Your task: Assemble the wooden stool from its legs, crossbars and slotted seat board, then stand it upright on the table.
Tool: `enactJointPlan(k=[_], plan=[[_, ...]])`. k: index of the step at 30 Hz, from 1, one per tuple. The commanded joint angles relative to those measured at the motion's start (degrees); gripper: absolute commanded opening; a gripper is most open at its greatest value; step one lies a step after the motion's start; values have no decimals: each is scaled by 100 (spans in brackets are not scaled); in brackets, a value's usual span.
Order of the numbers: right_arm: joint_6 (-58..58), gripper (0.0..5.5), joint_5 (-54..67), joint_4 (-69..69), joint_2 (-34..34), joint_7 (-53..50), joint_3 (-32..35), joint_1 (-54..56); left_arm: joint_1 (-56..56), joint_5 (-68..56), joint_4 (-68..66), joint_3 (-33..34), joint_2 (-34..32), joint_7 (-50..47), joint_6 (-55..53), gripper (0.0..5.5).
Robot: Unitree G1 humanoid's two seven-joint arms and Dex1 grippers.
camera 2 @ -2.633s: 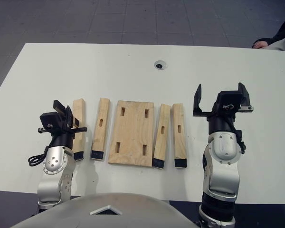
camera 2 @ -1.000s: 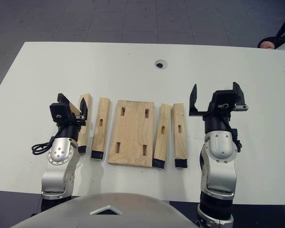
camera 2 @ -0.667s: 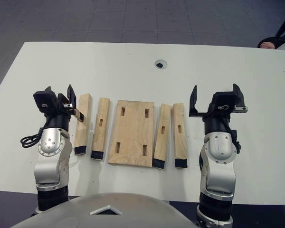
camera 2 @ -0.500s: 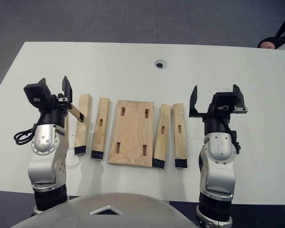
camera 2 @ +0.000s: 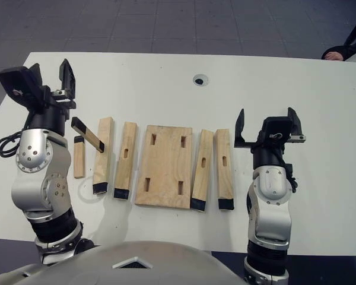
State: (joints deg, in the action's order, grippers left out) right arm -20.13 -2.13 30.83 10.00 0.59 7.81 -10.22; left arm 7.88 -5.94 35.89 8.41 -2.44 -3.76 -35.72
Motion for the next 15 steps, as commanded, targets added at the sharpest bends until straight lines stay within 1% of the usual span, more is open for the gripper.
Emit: enactJointPlan(k=[1, 5, 10, 12, 15], plan=[[51, 550, -29, -64, -40, 1, -35, 60, 343, -104, -199, 86, -96, 61, -105, 323], [59, 550, -24, -91, -36, 2, -45, 88, 756, -403, -78, 217, -31, 85, 47, 323], [69, 550, -30, -88, -51, -9, -62, 69, 1275, -662, 143, 411, -168, 110, 251, 323], [70, 550, -32, -66, -60, -15, -73, 47, 1130, -717, -50, 391, -149, 75, -64, 323], [71, 550, -28, -27, -67, -13, -77, 12, 658, -727, -566, 273, -23, -114, -1086, 323]])
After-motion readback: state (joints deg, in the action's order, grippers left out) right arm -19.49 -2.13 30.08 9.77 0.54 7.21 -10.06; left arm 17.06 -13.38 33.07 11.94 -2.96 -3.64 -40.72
